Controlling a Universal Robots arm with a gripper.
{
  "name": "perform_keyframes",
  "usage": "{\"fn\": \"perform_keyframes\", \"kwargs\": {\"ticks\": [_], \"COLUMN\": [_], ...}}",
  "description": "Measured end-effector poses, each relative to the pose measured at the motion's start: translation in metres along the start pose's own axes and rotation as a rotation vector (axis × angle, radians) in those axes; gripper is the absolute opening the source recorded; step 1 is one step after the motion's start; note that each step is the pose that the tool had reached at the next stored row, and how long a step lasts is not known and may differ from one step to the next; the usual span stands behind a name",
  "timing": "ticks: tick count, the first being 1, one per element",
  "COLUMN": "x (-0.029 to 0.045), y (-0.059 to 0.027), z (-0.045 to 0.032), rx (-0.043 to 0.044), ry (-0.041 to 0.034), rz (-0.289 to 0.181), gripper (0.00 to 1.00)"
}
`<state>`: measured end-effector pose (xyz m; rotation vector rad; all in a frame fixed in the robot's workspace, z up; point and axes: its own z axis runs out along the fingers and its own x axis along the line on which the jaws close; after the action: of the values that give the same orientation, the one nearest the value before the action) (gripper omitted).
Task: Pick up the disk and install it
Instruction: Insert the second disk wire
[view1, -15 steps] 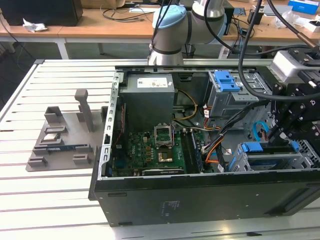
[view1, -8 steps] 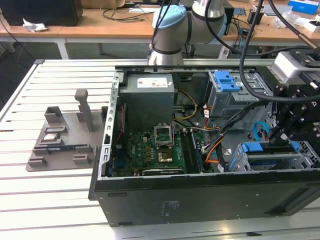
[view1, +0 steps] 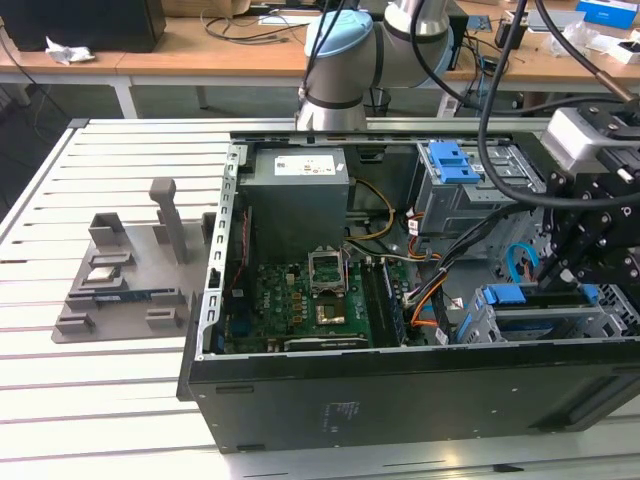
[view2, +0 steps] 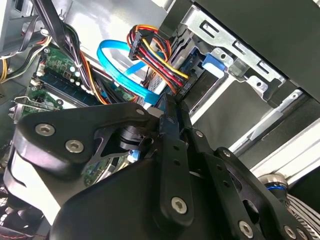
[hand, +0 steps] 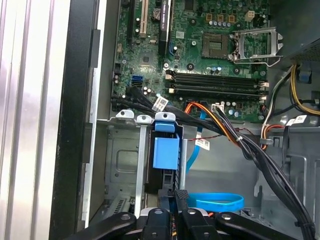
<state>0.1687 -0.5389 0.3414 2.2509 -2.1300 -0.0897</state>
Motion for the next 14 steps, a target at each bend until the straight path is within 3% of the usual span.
{"fn": "perform_keyframes", "kwargs": {"ticks": [8,11,12,14], "x": [0.0,0.0001,0.0001,-0.0008], "y": [-0.0005,-0.0005,-0.0003,0.0007], "z": [0.0042,0.0033,0.0012,-0.0127], "rx": [-0.0001,-0.0002,-0.0002,-0.0003], "ry": [-0.0007,-0.0004,-0.0009,-0.0001], "rz": [0.0,0.0,0.0,0.0], "gripper": [0.16,0.24,0.24,0.24]}}
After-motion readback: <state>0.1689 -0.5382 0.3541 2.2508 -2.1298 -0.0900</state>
